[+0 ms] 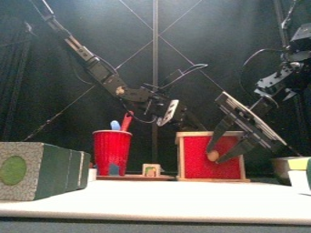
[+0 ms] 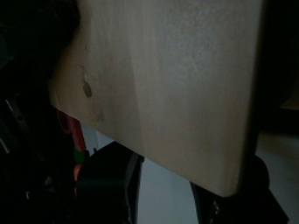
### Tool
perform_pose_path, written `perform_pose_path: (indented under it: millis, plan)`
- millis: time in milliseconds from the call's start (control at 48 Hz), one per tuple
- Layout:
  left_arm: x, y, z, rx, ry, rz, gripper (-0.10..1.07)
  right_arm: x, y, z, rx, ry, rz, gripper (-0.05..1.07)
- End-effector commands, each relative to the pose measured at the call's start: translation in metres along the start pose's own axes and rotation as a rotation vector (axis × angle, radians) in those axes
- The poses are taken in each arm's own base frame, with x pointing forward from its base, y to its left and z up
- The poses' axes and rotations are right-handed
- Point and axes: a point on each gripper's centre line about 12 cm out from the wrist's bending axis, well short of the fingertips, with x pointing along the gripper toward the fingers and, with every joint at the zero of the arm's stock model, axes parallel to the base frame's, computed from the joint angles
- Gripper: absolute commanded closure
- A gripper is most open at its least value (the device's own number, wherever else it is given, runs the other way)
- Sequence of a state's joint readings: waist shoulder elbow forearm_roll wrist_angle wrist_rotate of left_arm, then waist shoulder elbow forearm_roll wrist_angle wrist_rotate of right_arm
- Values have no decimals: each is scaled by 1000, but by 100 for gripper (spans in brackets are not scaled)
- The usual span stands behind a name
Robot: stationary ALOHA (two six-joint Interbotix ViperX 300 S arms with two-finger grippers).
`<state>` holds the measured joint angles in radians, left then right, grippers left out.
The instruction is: Open drawer
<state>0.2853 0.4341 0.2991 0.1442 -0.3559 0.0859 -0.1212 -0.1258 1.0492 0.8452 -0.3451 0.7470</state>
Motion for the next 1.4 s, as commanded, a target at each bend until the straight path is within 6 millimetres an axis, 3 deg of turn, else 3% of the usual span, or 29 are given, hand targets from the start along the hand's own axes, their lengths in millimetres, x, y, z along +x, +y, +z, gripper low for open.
perform_pose_path:
  millis: [0, 812, 1375]
  plan:
    - [0, 2, -8, 0, 36, 1, 98, -4, 11, 4, 11, -20, 49, 31]
    - [4, 2, -11, -1, 41, 1, 98, 7, 13, 9, 78, -98, 55, 25]
    - [6, 2, -14, -2, 68, -1, 98, 8, 11, 9, 77, -102, 48, 38]
